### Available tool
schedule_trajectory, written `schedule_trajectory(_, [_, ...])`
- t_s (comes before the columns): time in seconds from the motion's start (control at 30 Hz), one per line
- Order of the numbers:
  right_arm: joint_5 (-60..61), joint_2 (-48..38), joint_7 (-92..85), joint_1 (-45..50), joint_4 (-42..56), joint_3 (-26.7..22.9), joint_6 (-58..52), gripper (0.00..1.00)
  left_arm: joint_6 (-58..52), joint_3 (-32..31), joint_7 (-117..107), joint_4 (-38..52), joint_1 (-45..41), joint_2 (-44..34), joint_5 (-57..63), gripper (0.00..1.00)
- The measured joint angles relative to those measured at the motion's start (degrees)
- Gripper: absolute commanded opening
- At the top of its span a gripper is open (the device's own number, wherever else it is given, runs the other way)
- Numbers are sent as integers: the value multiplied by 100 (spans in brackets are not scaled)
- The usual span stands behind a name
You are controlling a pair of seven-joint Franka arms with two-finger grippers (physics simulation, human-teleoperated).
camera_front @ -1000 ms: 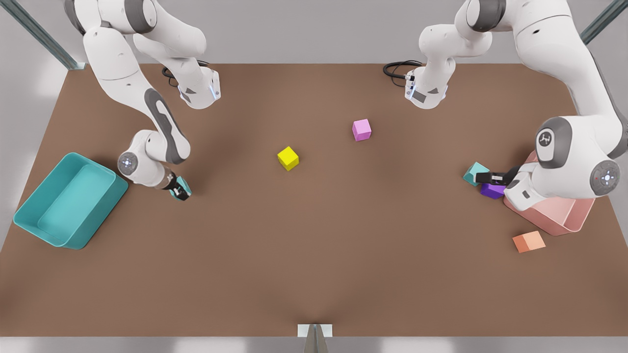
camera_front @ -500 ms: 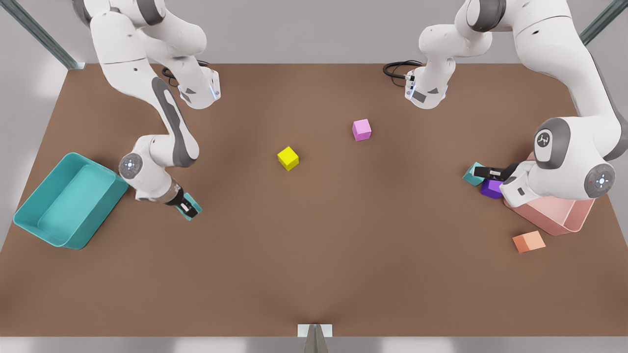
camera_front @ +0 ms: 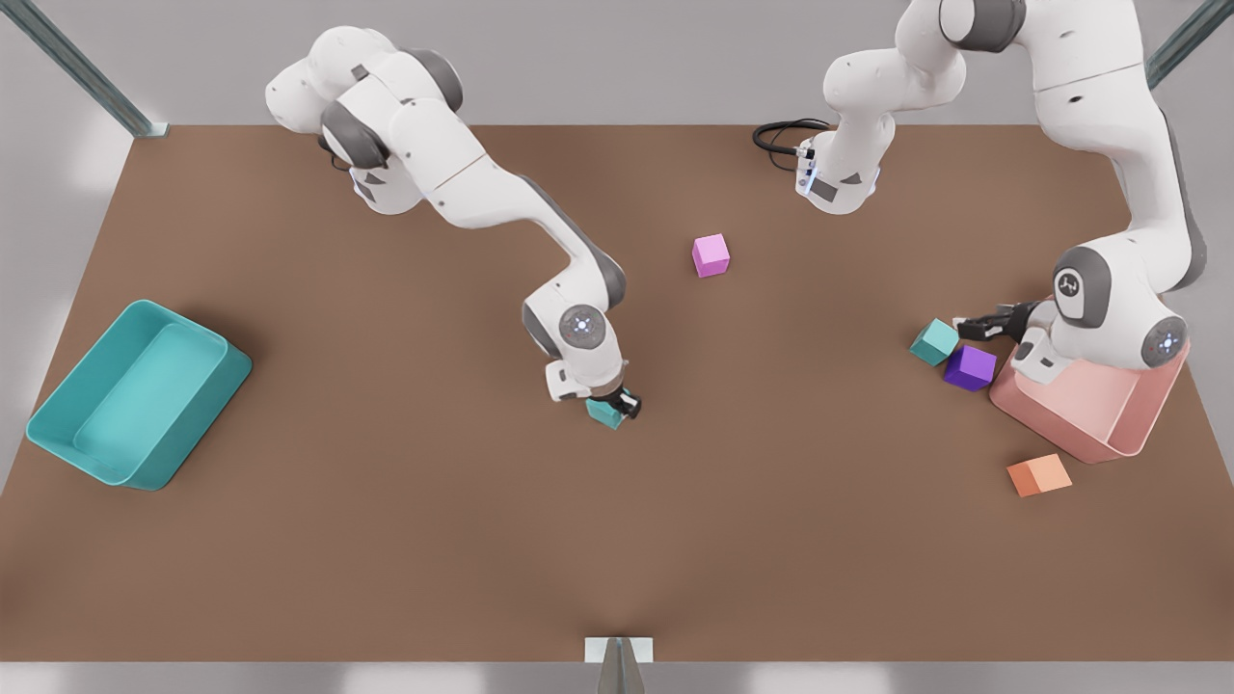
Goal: Stack the two blue cubes on top of each other
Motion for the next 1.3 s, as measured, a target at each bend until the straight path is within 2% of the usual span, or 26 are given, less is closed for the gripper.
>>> schedule_trajectory(0.1, [-81, 113, 579, 4, 80, -1, 12, 71, 997, 14, -690, -645, 9, 2, -175, 100])
schedule_trajectory(0.13, [-102, 157, 754, 5, 134, -4, 11, 100, 1296, 15, -897, -749, 21, 40, -232, 100])
schedule_trajectory(0.47, [-347, -79, 2048, -185, 607, -96, -106, 100, 3033, 52, -2430, -1627, 190, 134, -407, 100])
schedule_trajectory(0.53, [-370, -263, 2185, -413, 613, -104, -193, 100, 3195, 52, -2645, -1643, 191, 183, -413, 100])
schedule_trajectory(0.6, [-370, -455, 2097, -1036, 563, -93, -430, 100, 3311, 52, -2837, -1668, 191, 219, -416, 100])
schedule_trajectory(0.73, [-374, -551, 1066, -2738, 435, -102, -1258, 100, 3447, 52, -3163, -1831, 184, 234, -420, 100])
schedule_trajectory(0.8, [-368, -1006, 198, -3276, 391, -114, -1761, 100, 3485, 52, -3301, -1914, 174, 232, -423, 100])
schedule_trajectory(1.0, [-431, -3094, -1950, -3706, 91, -132, -3434, 100, 3597, 52, -3632, -1966, 137, 524, -423, 100])
schedule_trajectory(1.1, [-498, -3278, -2785, -3717, 55, -125, -3879, 100, 3685, 52, -3760, -1965, 130, 629, -421, 100])
schedule_trajectory(1.13, [-511, -3273, -3035, -3708, 60, -124, -3984, 100, 3709, 52, -3798, -1965, 123, 649, -421, 97])
schedule_trajectory(1.17, [-524, -3270, -3271, -3702, 63, -124, -4074, 100, 3729, 52, -3836, -1965, 112, 660, -418, 73])
schedule_trajectory(1.2, [-534, -3268, -3496, -3702, 64, -123, -4149, 100, 3745, 52, -3875, -1965, 96, 664, -414, 56])
schedule_trajectory(1.3, [-549, -3259, -4099, -3700, 59, -123, -4313, 100, 3766, 48, -4009, -1964, 15, 647, -496, 55])
